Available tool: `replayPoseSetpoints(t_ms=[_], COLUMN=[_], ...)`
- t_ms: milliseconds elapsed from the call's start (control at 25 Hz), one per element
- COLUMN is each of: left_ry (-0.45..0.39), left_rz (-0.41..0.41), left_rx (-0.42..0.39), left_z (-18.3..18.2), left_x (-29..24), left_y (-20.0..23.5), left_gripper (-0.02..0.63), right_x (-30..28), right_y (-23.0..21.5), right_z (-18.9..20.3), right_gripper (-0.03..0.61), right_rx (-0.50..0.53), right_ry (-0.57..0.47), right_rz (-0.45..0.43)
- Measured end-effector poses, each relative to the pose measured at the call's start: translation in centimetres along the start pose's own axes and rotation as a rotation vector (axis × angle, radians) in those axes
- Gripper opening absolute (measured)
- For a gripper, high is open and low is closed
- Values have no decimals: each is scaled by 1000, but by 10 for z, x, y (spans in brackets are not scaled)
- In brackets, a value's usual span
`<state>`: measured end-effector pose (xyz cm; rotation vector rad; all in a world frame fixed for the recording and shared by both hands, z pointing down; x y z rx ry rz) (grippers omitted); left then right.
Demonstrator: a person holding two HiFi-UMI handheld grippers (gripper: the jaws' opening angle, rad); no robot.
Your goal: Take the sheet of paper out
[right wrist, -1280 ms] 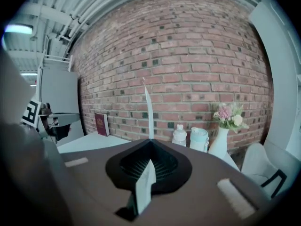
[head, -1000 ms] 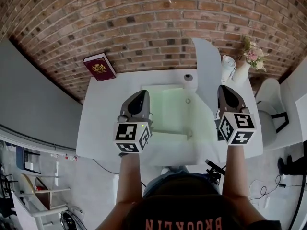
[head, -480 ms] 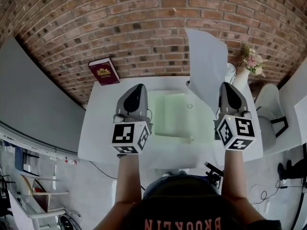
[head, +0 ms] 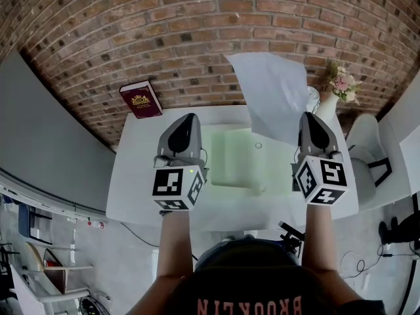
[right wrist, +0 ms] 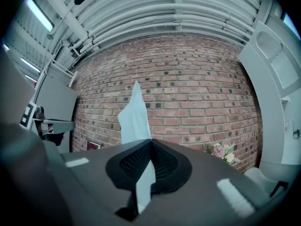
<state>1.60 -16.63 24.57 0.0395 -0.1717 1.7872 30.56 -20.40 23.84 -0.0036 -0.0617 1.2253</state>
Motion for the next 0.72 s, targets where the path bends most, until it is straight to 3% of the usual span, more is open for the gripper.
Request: replayPoseSetpoints(t_ms=[720], left_ry=[-7], left_rz=[-13], left_rx=[1], left_z=[-2], left_x=[6], left_y=[5], left_gripper=[-3], right_x=[8], right_y=[2], right_z=[1], right_gripper=[0], right_rx=[-5], right_ry=[5], right_rz=[14])
Point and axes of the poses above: the fingertips, and each gripper's own axes: x backward along the fingers, y to its left, z out of its underside, the point moved 6 cm from there along x, backward along the fingers, and after that the axes turned 3 degrees about -x, right-handed, at the moved point
